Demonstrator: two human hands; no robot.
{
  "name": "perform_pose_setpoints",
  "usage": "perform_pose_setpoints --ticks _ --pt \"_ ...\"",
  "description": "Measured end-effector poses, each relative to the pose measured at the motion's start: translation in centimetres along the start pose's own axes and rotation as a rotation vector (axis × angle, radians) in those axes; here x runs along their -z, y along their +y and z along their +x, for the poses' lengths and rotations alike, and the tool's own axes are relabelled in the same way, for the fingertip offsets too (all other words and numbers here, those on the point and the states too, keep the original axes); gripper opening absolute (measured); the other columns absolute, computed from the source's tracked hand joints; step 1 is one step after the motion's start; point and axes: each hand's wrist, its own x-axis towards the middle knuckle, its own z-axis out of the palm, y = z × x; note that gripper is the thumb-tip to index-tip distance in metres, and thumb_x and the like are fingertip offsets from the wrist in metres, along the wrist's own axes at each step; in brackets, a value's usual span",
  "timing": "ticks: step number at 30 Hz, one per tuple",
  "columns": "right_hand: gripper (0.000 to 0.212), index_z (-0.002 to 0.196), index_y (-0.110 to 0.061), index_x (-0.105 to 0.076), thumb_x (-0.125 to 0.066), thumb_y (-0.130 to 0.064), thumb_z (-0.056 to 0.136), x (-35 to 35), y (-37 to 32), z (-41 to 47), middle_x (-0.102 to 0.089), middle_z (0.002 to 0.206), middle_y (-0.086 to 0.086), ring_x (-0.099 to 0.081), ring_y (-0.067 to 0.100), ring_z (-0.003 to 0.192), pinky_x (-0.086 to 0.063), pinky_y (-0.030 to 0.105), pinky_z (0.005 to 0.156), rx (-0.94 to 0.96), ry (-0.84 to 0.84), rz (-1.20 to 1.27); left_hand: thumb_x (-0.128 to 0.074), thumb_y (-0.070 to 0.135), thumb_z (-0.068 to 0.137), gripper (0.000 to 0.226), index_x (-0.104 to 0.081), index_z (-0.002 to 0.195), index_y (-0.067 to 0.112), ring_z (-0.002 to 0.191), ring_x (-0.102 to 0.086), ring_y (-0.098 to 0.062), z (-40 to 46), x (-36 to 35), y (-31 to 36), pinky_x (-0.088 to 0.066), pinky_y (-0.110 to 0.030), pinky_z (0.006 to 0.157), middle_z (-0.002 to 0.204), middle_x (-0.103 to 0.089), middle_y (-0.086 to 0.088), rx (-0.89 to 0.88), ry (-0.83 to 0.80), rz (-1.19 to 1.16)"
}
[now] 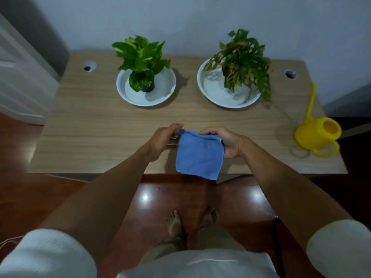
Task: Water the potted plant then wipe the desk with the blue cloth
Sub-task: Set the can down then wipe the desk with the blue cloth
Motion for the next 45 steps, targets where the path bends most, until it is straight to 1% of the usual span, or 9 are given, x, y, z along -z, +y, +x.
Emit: perform_pose_setpoints --ticks 3,9,13,17,34,36,40,42,45 --pt "0.035 0.094 -0.014 -0.081 -0.059 -0.042 0.094 2.4 -0.6 -1.7 -0.077 0.092 0.007 -0.074 0.024 0.08 -0.056 0.034 0.074 0.029 -0.011 0.092 -0.07 0.032 0.094 0.027 -0.076 0.106 0.008 0.099 -0.069 -0.02 -0.4 -2.3 1.7 -0.055 -0.032 0.089 0.103 -0.074 -0.006 -0.009 -0.128 0.035" --pt "0.094 0.145 -0.01 -0.06 -0.059 -0.081 0.083 7.0 -0.6 -4.0 -0.063 0.141 0.018 -0.062 0.036 0.129 -0.048 0.05 0.111 0.082 -0.141 0.257 -0.061 0.026 0.104 0.025 -0.067 0.117 0.006 0.11 -0.069 -0.026 0.8 -7.2 3.5 -0.056 -0.039 0.099 0.125 -0.072 -0.012 -0.069 -0.131 0.094" --pt "0.046 0.14 -0.009 -0.061 -0.057 -0.034 0.102 10.6 0.6 -5.1 -0.067 0.134 0.017 -0.07 0.032 0.11 -0.054 0.047 0.098 0.148 0.064 0.225 -0.056 0.028 0.106 0.034 -0.061 0.132 0.005 0.117 -0.069 -0.031 2.0 -11.0 3.5 -0.059 -0.044 0.095 0.131 -0.069 -0.017 -0.116 -0.055 0.155" --pt "0.04 0.144 -0.002 -0.055 -0.05 -0.013 0.106 13.6 1.7 -5.8 -0.063 0.14 0.021 -0.063 0.038 0.125 -0.051 0.055 0.106 0.203 0.274 0.225 -0.054 0.033 0.106 0.035 -0.058 0.131 0.009 0.117 -0.069 -0.038 2.7 -15.1 3.3 -0.057 -0.061 0.096 0.128 -0.069 -0.019 -0.131 -0.033 0.172" --pt "0.044 0.141 -0.008 -0.055 -0.047 -0.036 0.109 25.8 4.1 -3.7 -0.064 0.137 0.017 -0.062 0.034 0.121 -0.052 0.041 0.098 0.322 0.805 -0.558 -0.031 0.051 0.108 0.044 -0.044 0.13 0.014 0.107 -0.065 -0.045 11.6 -27.5 0.9 -0.053 -0.053 0.094 0.118 -0.066 -0.021 -0.123 0.092 0.675" --pt "0.042 0.138 -0.008 -0.057 -0.047 -0.036 0.108 26.5 4.3 -3.2 -0.065 0.132 0.019 -0.062 0.038 0.119 -0.052 0.046 0.097 0.305 0.867 -0.708 -0.031 0.051 0.108 0.042 -0.043 0.13 0.017 0.1 -0.068 -0.046 12.1 -28.2 1.0 -0.059 -0.057 0.083 0.119 -0.065 -0.021 -0.087 0.086 0.677" --pt "0.042 0.127 -0.008 -0.055 -0.041 -0.042 0.108 26.9 4.6 -2.6 -0.063 0.128 0.02 -0.062 0.043 0.117 -0.052 0.047 0.091 0.202 0.988 -0.912 -0.033 0.051 0.107 0.042 -0.037 0.129 0.015 0.052 -0.067 -0.032 13.1 -28.4 0.8 -0.047 -0.029 0.032 0.105 -0.066 -0.021 0.033 0.095 0.69" --pt "0.045 0.126 -0.009 -0.053 -0.038 -0.047 0.108 26.6 4.9 -2.6 -0.064 0.126 0.019 -0.066 0.044 0.113 -0.053 0.046 0.084 0.152 1.059 -1.031 -0.037 0.051 0.106 0.041 -0.035 0.126 0.015 0.041 -0.068 -0.03 13.3 -28.2 0.6 -0.051 -0.029 0.037 0.094 -0.068 -0.02 0.087 0.089 0.7" --pt "0.045 0.127 -0.01 -0.051 -0.037 -0.049 0.108 25.8 5.6 -2.9 -0.07 0.118 0.017 -0.072 0.041 0.101 -0.053 0.041 0.074 0.135 1.143 -1.171 -0.044 0.05 0.104 0.039 -0.035 0.122 0.017 0.068 -0.076 -0.039 13.1 -27.1 0.4 -0.064 -0.045 0.062 0.099 -0.07 -0.02 0.088 0.1 0.703"
